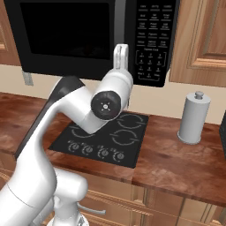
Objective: Transport the fish from the fridge to the microwave and turn on the microwave.
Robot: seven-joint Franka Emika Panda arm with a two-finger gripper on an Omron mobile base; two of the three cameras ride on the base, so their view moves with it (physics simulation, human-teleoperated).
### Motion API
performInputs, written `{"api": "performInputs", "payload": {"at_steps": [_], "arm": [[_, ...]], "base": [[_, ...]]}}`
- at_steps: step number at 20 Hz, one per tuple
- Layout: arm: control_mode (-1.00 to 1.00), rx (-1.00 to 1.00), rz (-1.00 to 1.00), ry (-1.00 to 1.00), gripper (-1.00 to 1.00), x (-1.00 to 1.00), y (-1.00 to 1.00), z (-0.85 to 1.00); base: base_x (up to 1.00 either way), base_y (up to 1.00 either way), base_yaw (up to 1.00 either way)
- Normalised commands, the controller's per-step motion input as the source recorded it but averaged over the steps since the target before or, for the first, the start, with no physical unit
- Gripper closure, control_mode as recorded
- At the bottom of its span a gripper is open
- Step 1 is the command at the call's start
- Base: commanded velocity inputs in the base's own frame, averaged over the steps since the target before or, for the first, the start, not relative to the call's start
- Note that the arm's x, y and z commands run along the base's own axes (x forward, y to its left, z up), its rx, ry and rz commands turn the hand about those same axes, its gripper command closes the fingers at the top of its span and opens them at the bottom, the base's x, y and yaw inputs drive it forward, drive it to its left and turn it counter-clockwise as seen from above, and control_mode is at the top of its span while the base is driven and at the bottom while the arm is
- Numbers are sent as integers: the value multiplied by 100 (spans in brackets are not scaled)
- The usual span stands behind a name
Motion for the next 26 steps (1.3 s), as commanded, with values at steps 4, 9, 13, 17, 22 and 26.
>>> {"api": "performInputs", "payload": {"at_steps": [4, 9, 13, 17, 22, 26], "arm": [[-100, 3, 0, 0, 100, 0, -7, -12], [-100, 2, 0, 0, 100, 0, 0, -15], [-100, 1, 0, 0, 100, 0, 0, -14], [-100, 0, 0, 0, 100, 0, 0, -12], [-100, 0, 0, 0, 100, 3, 0, -10], [-100, 0, 0, 0, 100, 5, -5, -10]], "base": [[0, 0, 0], [0, 0, 0], [0, 0, 0], [0, 0, 0], [0, 0, 0], [0, 0, 0]]}}
